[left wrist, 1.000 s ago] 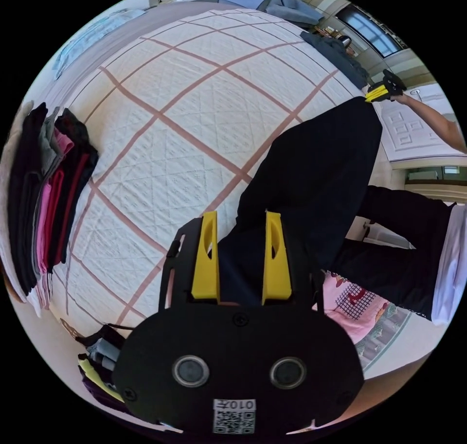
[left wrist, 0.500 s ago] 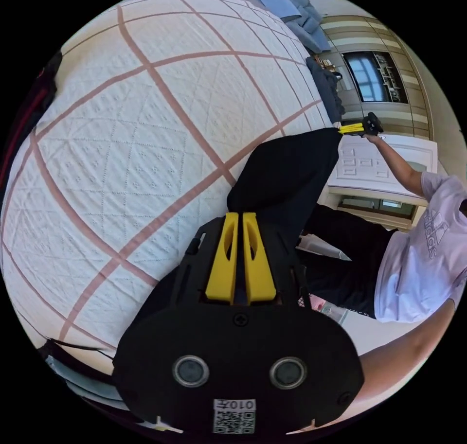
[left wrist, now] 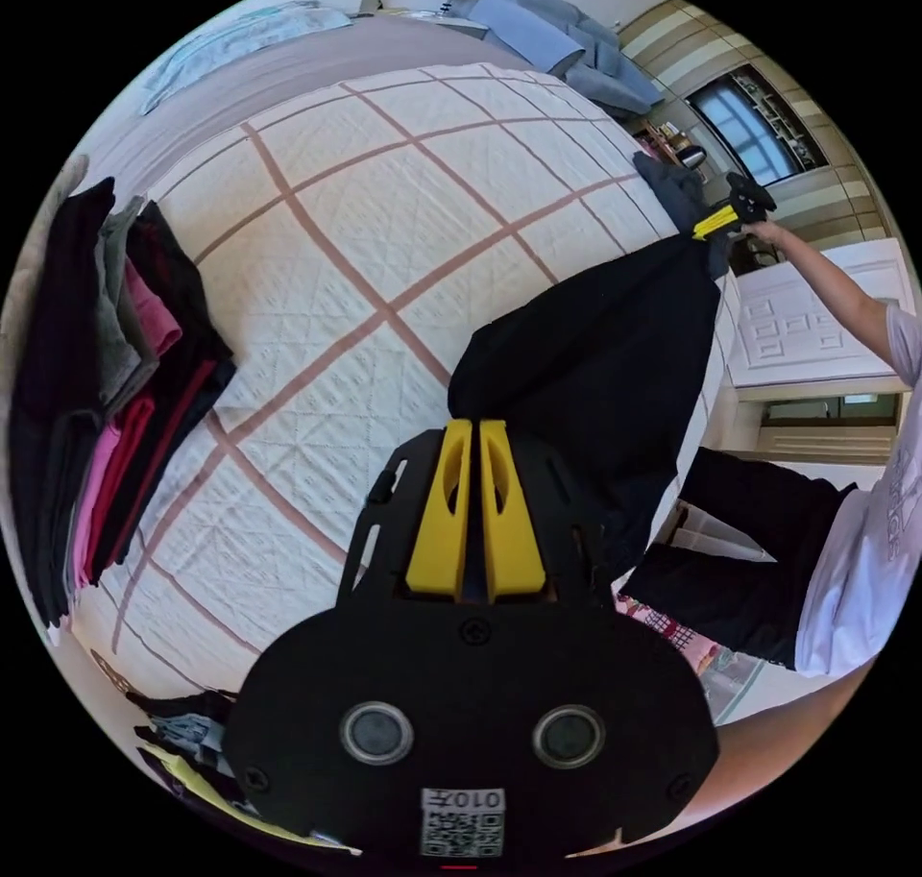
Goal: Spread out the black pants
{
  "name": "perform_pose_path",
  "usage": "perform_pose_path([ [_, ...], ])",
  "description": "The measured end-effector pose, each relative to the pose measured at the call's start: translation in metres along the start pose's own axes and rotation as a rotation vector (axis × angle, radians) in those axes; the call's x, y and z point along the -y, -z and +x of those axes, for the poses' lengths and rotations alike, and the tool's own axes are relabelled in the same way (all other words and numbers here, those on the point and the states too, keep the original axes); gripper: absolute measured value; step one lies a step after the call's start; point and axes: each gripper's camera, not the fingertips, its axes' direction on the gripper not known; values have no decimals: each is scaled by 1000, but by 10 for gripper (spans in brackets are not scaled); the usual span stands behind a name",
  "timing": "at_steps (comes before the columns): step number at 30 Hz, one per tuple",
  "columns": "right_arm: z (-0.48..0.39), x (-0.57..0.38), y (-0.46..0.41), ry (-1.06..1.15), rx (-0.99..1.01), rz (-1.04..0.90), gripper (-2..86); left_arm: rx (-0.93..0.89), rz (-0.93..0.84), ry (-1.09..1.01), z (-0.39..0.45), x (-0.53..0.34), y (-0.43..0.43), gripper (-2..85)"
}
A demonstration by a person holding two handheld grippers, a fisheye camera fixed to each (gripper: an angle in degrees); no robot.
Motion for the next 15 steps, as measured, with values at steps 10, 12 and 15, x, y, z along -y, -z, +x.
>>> perform_pose_path([
  [10, -60, -43, 32, -325, -228, 307, 51, 176, 411, 446, 30, -185, 118, 99],
  [12, -91, -51, 40, -355, -251, 398, 47, 248, 527, 669, 47, -271, 145, 108],
  [15, -155, -39, 43, -324, -174, 514, 37, 198, 617, 991, 79, -396, 146, 128],
])
